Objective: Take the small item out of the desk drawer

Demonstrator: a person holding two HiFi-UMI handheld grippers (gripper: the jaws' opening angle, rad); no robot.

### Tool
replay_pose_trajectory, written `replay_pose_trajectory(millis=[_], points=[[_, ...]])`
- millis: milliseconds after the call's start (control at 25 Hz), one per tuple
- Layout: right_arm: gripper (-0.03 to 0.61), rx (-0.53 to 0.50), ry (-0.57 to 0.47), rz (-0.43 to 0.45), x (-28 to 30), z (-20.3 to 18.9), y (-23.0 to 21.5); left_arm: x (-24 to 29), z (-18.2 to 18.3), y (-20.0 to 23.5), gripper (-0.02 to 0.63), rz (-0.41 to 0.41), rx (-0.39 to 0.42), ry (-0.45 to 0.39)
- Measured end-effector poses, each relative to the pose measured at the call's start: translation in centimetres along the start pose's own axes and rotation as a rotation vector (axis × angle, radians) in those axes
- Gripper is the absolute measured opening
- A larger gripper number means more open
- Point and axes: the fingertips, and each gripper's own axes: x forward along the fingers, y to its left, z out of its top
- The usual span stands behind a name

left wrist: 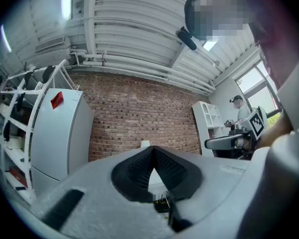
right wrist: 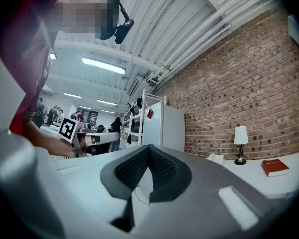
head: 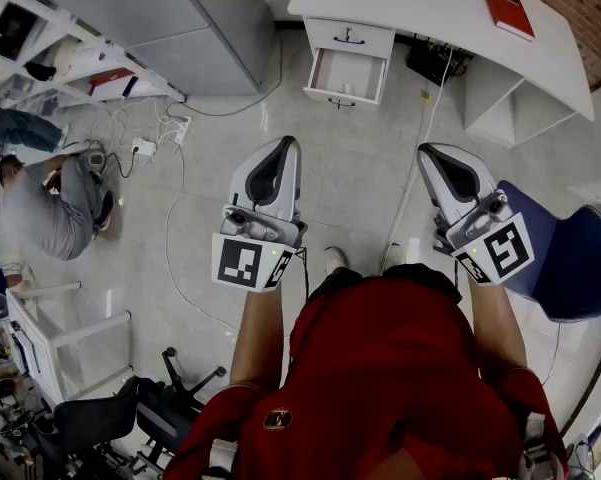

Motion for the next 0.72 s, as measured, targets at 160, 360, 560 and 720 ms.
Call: replay_pose_trajectory(millis=[160, 360, 560, 720], points=[[0.011, 0.004, 0.0, 0.009, 1.2, -0.3, 1.0, -0.8, -0.4, 1.3, 0.002, 0.001, -0.001, 0.001], [0.012, 0.009, -0.001, 0.004, 2.9, -0.5, 2.2, -2.3, -0.6, 3.5, 0.002, 0.01, -0.002, -0.009], [0.011, -0.006, 0.013, -0.015, 5.4, -0.5, 3.7, -4.5, -0.1, 7.0, 0.002, 0.028, -0.002, -0.019], [0.012, -0.012, 0.025, -0.039, 7.0, -1.0, 4.5, -5.8, 0.0, 9.4, 0.002, 0.021, 0.002, -0.022]])
